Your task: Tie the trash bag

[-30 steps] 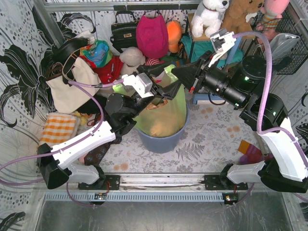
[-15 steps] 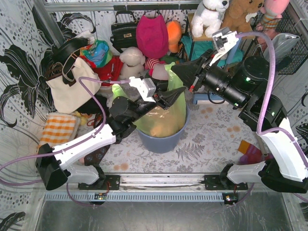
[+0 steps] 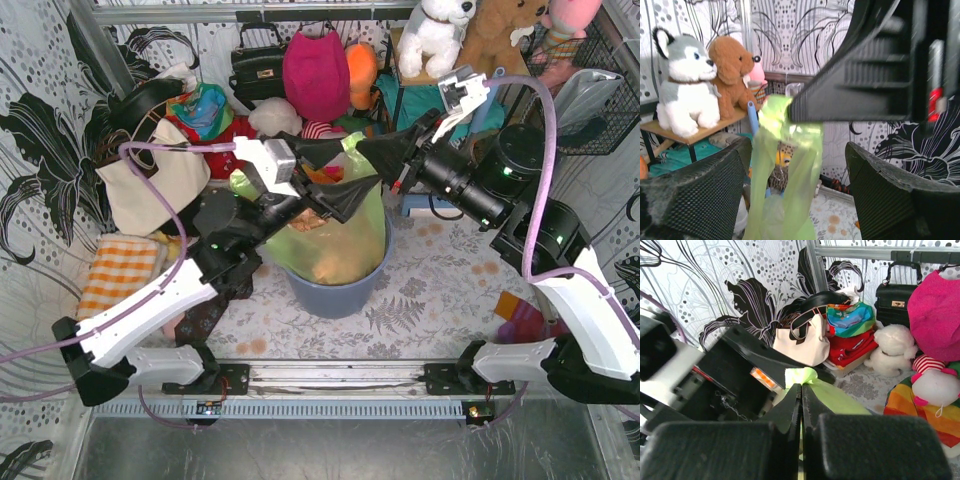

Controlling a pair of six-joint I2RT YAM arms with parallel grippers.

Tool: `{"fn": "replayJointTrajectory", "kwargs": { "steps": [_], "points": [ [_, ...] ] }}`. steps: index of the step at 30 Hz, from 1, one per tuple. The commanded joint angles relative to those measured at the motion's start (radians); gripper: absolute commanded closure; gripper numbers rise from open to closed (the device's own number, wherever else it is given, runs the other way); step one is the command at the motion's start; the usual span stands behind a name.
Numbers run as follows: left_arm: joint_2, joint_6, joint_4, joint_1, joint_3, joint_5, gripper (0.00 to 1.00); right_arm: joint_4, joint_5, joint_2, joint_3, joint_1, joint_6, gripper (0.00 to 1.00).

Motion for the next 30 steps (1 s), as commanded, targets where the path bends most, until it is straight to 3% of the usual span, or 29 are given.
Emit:
{"fn": "replayJointTrajectory", "kwargs": {
  "steps": [1,10,24,30],
  "points": [
    [-0.061,0.0,-0.11,0.002,0.062,0.024,0.14,0.058,0.0,-0.043,-0.045,0.0,0.011,1.0],
    [-0.121,0.055,-0.263,0.002,0.086,0.11,0.11,0.139,-0.154,-0.095,-0.129,0.001,0.023,1.0],
    [-0.084,0.06,-0.156,0.002,0.103,0.14,0.11,0.139,-0.229,-0.096,-0.132,0.001,0.008,1.0],
    [-0.09,0.05,-0.147,0.002,0.103,0.149,0.22,0.137,-0.216,-0.103,-0.144,0.001,-0.001,1.0]
  ]
}}
